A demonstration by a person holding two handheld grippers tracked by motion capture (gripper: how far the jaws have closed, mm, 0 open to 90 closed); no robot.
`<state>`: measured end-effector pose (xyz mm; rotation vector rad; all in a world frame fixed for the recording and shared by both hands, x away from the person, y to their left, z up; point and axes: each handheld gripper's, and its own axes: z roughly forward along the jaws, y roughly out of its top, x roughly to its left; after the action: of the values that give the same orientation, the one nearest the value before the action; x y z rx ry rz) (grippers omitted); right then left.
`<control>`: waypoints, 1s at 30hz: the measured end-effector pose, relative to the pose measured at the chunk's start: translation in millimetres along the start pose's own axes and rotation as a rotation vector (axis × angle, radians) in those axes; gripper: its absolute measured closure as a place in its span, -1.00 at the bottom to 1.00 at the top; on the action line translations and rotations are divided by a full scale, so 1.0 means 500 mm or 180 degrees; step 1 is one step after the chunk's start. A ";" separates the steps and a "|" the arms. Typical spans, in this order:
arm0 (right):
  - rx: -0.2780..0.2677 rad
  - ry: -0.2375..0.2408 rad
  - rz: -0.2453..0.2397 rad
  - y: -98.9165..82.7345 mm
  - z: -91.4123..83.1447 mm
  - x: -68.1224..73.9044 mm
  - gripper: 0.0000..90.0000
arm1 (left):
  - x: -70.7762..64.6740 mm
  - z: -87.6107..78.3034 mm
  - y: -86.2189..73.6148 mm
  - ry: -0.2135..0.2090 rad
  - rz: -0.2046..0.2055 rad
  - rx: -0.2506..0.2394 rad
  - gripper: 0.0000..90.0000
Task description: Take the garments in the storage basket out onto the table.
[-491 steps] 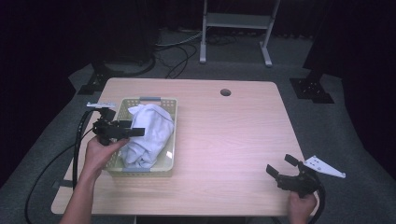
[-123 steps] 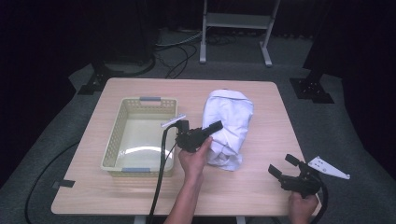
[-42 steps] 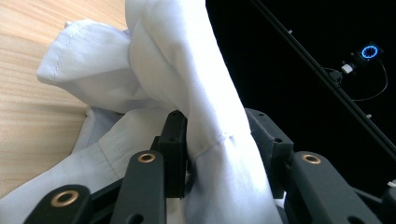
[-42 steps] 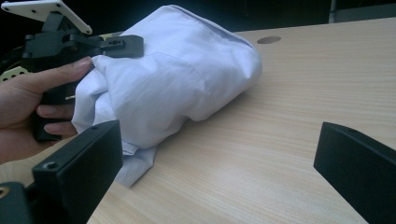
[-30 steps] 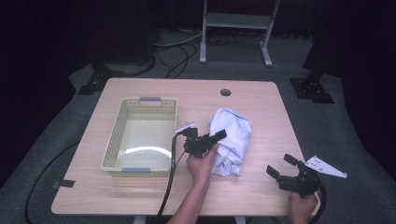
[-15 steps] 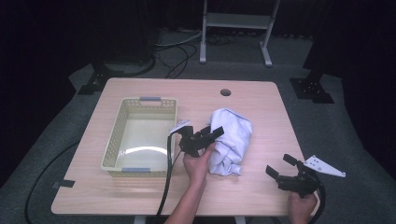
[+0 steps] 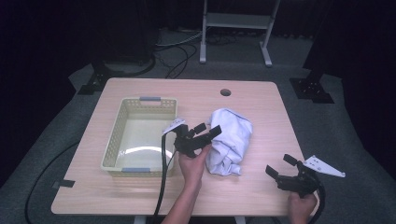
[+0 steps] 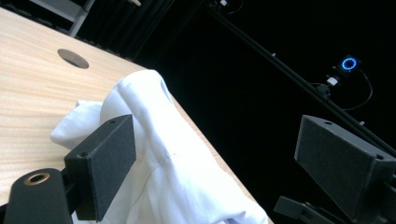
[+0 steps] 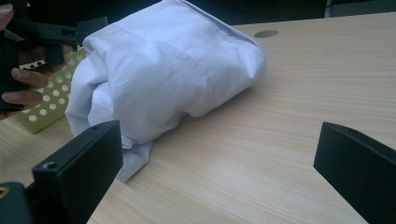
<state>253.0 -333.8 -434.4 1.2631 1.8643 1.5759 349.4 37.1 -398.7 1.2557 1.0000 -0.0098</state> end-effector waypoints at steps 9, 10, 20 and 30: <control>0.0003 -0.0009 0.0021 0.000 -0.001 0.000 -0.97 | -0.003 -0.017 0.005 -0.0082 0.0013 0.0000 -0.75; 0.0003 -0.0008 0.0019 0.000 -0.001 0.000 -0.97 | -0.005 -0.020 0.006 -0.0094 0.0025 -0.0002 -0.75; 0.0011 -0.0025 0.0000 -0.001 -0.001 0.001 -0.97 | -0.013 -0.043 0.003 -0.0160 0.0088 0.0027 -0.75; 0.0015 -0.0036 -0.0003 -0.001 -0.001 0.002 -0.97 | -0.039 -0.069 0.002 -0.0254 0.0171 -0.0014 -0.75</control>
<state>252.1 -333.2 -434.5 1.2702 1.8624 1.5616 316.9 55.1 -384.4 1.2681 0.8969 -0.0158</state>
